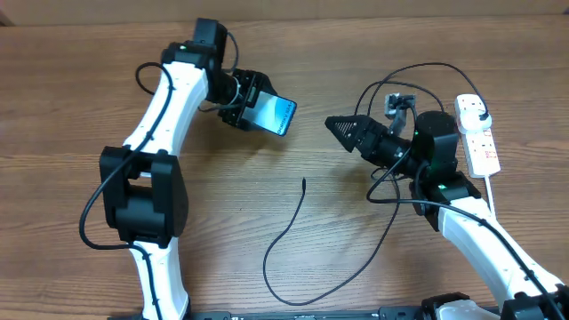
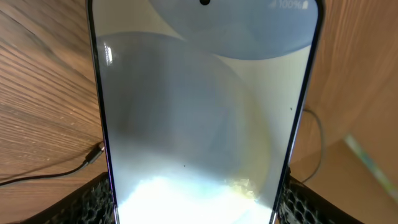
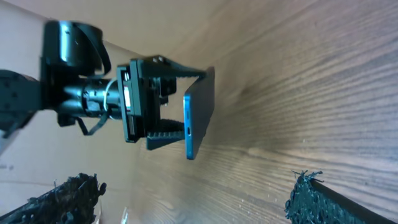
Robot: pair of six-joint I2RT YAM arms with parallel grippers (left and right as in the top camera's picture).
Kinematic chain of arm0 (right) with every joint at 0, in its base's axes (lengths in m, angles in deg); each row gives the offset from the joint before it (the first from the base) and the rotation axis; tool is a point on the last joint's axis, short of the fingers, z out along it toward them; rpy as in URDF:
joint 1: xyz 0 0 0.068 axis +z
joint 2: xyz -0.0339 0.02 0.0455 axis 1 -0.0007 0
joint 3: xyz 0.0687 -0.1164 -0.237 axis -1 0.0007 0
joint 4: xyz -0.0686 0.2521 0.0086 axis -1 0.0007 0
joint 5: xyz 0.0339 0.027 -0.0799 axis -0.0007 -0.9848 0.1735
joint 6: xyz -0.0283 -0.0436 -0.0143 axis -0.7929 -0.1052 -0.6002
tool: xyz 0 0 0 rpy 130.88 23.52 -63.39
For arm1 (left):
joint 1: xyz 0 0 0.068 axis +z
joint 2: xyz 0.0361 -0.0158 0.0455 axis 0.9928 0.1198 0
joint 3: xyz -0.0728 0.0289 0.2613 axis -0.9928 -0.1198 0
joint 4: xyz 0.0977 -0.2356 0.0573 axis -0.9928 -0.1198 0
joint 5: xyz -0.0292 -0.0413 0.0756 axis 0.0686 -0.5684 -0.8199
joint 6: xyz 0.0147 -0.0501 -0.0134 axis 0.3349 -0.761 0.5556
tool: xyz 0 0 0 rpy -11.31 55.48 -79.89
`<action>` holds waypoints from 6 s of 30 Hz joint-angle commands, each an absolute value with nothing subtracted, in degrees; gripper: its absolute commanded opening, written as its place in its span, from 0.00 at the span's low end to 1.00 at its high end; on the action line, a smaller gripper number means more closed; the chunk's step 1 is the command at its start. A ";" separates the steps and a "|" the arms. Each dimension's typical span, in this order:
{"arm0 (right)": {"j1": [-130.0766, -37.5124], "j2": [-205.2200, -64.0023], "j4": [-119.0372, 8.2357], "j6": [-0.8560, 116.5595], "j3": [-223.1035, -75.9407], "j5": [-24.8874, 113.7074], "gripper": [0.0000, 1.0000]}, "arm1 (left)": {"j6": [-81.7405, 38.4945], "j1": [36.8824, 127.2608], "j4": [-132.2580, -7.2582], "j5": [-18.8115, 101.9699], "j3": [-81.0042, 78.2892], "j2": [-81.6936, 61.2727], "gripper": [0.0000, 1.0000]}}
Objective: Plug charger to phone and switch on socket
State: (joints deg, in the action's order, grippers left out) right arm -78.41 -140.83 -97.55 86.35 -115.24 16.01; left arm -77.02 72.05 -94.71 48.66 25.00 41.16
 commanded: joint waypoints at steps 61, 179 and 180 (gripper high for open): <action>-69.03 -148.15 -95.41 87.42 -116.53 33.43 0.93 | -83.80 56.99 -92.02 45.05 26.93 40.16 0.04; -76.92 -148.13 -101.97 91.62 -116.55 31.07 0.04 | -68.17 63.18 -89.00 49.86 26.95 40.16 1.00; -77.07 -148.13 -102.43 92.25 -116.55 30.91 0.04 | -67.18 64.12 -88.11 51.17 26.95 40.16 1.00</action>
State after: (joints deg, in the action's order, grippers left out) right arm -76.16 -148.35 -100.59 89.24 -115.24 32.97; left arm -72.78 61.25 -89.77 46.26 25.44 41.16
